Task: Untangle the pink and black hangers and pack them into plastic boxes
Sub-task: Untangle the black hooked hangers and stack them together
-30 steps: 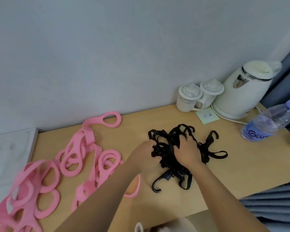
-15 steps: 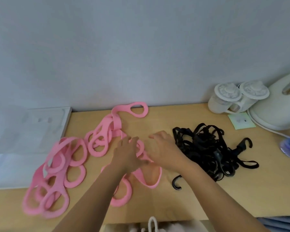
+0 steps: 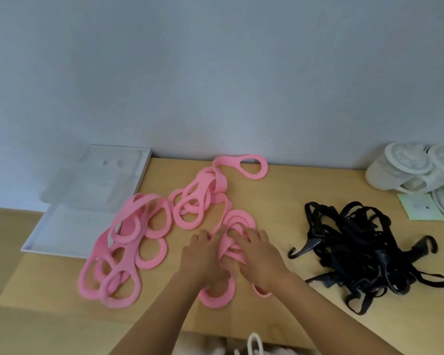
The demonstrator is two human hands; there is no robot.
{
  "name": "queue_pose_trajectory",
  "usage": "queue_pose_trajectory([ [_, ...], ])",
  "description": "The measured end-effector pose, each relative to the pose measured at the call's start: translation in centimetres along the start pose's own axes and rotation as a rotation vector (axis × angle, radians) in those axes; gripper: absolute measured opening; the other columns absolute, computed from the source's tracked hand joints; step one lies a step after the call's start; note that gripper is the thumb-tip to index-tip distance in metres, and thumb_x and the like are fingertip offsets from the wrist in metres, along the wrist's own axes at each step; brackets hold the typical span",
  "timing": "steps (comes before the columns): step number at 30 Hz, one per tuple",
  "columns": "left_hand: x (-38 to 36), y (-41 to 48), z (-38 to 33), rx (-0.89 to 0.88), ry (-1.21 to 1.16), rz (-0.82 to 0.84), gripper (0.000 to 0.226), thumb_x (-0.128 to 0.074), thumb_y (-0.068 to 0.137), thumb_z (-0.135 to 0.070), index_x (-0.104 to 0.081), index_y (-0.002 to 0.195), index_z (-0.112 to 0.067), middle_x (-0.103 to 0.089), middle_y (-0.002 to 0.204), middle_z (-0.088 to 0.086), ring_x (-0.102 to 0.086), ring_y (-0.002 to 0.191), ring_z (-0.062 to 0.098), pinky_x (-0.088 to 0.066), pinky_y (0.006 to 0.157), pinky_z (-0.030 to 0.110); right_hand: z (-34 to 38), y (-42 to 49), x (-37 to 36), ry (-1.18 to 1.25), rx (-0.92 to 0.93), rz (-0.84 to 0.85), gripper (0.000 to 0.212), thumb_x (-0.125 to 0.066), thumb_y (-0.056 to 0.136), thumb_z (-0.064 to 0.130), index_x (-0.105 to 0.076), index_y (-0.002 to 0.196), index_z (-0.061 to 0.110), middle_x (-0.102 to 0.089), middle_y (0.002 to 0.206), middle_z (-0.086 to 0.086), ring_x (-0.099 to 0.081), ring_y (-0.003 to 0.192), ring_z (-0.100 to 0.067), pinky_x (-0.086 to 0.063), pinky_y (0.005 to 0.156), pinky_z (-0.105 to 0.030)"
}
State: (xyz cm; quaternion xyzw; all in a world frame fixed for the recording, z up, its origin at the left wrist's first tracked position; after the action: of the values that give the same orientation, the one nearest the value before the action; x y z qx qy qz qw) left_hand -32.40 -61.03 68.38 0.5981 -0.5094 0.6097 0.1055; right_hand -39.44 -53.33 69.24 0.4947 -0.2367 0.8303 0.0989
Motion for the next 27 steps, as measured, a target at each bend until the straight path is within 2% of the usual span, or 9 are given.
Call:
queue_pose_trajectory([
  [5, 0.7, 0.5, 0.8, 0.098, -0.268, -0.015, 0.106, -0.075, 0.066, -0.027, -0.007, 0.147, -0.032, -0.040, 0.122, 0.009, -0.049, 0.106, 0.029, -0.046, 0.078, 0.033, 0.0, 0.7, -0.1, 0.043, -0.078, -0.076, 0.051, -0.047, 0.091, 0.043, -0.034, 0.138, 0.031, -0.034, 0.135, 0.000, -0.030, 0.118, -0.022, -0.044, 0.082, -0.030],
  [7, 1.4, 0.9, 1.1, 0.119, -0.352, -0.045, 0.089, -0.073, 0.070, -0.021, -0.020, 0.141, -0.026, -0.049, 0.113, 0.007, -0.056, 0.091, 0.027, -0.047, 0.069, 0.034, -0.1, 1.1, 0.0, 0.060, -0.096, -0.105, 0.046, -0.048, 0.092, 0.037, -0.039, 0.136, 0.028, -0.037, 0.131, 0.000, -0.032, 0.116, -0.022, -0.042, 0.086, -0.029],
  [9, 2.2, 1.3, 1.6, 0.153, -0.432, -0.077, 0.067, -0.068, 0.076, -0.024, -0.029, 0.131, -0.019, -0.053, 0.097, 0.001, -0.054, 0.078, 0.022, -0.044, 0.063, 0.033, -0.2, 1.5, 0.4, 0.104, -0.098, -0.162, 0.039, -0.048, 0.092, 0.023, -0.044, 0.131, 0.021, -0.041, 0.129, -0.002, -0.035, 0.112, -0.022, -0.038, 0.091, -0.029],
  [11, 2.6, 1.4, 1.9, 0.171, -0.482, -0.069, 0.056, -0.066, 0.078, -0.024, -0.035, 0.124, -0.016, -0.051, 0.084, -0.004, -0.051, 0.070, 0.016, -0.040, 0.058, 0.028, -0.5, 1.6, 1.4, 0.187, -0.093, -0.229, 0.033, -0.050, 0.089, 0.015, -0.048, 0.122, 0.015, -0.045, 0.122, -0.003, -0.038, 0.105, -0.021, -0.035, 0.087, -0.026],
  [14, 5.1, 1.1, 1.5, 0.106, -0.475, -0.147, 0.041, -0.061, 0.079, -0.019, -0.042, 0.115, -0.016, -0.050, 0.075, -0.005, -0.048, 0.062, 0.010, -0.036, 0.051, 0.025, -0.3, 1.5, 3.9, 0.382, -0.046, -0.368, 0.035, -0.056, 0.086, 0.011, -0.055, 0.120, 0.019, -0.044, 0.105, 0.004, -0.039, 0.095, -0.017, -0.032, 0.076, -0.020],
  [16, 8.0, 0.8, 1.8, 0.069, -0.476, -0.240, 0.035, -0.060, 0.079, -0.020, -0.045, 0.111, -0.019, -0.054, 0.078, -0.006, -0.054, 0.065, 0.013, -0.045, 0.056, 0.027, 0.5, 2.0, 5.9, 0.461, -0.012, -0.443, 0.031, -0.057, 0.083, 0.009, -0.059, 0.113, 0.016, -0.042, 0.098, 0.008, -0.041, 0.090, -0.017, -0.032, 0.071, -0.016],
  [19, 11.9, 0.4, 4.1, 0.112, -0.474, -0.343, 0.032, -0.063, 0.078, -0.024, -0.047, 0.105, -0.025, -0.057, 0.083, -0.006, -0.059, 0.073, 0.017, -0.051, 0.066, 0.030, 2.8, 3.7, 8.3, 0.503, 0.055, -0.484, 0.028, -0.051, 0.078, 0.020, -0.058, 0.103, 0.009, -0.042, 0.096, 0.006, -0.042, 0.088, -0.017, -0.032, 0.069, -0.014],
  [23, 14.4, 1.1, 8.3, 0.231, -0.523, -0.392, 0.033, -0.065, 0.077, -0.028, -0.054, 0.108, -0.022, -0.054, 0.079, -0.008, -0.056, 0.075, 0.016, -0.046, 0.067, 0.029, 5.9, 7.1, 9.4, 0.486, 0.101, -0.415, 0.032, -0.056, 0.081, 0.002, -0.056, 0.112, 0.009, -0.045, 0.112, -0.001, -0.040, 0.102, -0.017, -0.035, 0.086, -0.022],
  [27, 14.4, 2.1, 12.4, 0.366, -0.519, -0.448, 0.043, -0.060, 0.079, -0.035, -0.052, 0.119, -0.022, -0.059, 0.096, 0.000, -0.060, 0.083, 0.021, -0.048, 0.075, 0.031, 8.3, 10.9, 8.1, 0.433, 0.127, -0.280, 0.044, -0.052, 0.084, 0.002, -0.051, 0.126, 0.015, -0.042, 0.124, -0.005, -0.034, 0.113, -0.018, -0.031, 0.097, -0.025],
])
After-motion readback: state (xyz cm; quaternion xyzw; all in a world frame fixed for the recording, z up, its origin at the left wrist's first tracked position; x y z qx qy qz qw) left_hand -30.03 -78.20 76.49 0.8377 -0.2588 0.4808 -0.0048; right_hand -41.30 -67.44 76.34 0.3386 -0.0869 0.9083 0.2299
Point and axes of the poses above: each hand's wrist, its own y-axis towards the middle knuckle, its own x-axis out of the back of the hand, z = x × y, the point moved 9 cm from there along y, towards the middle knuckle
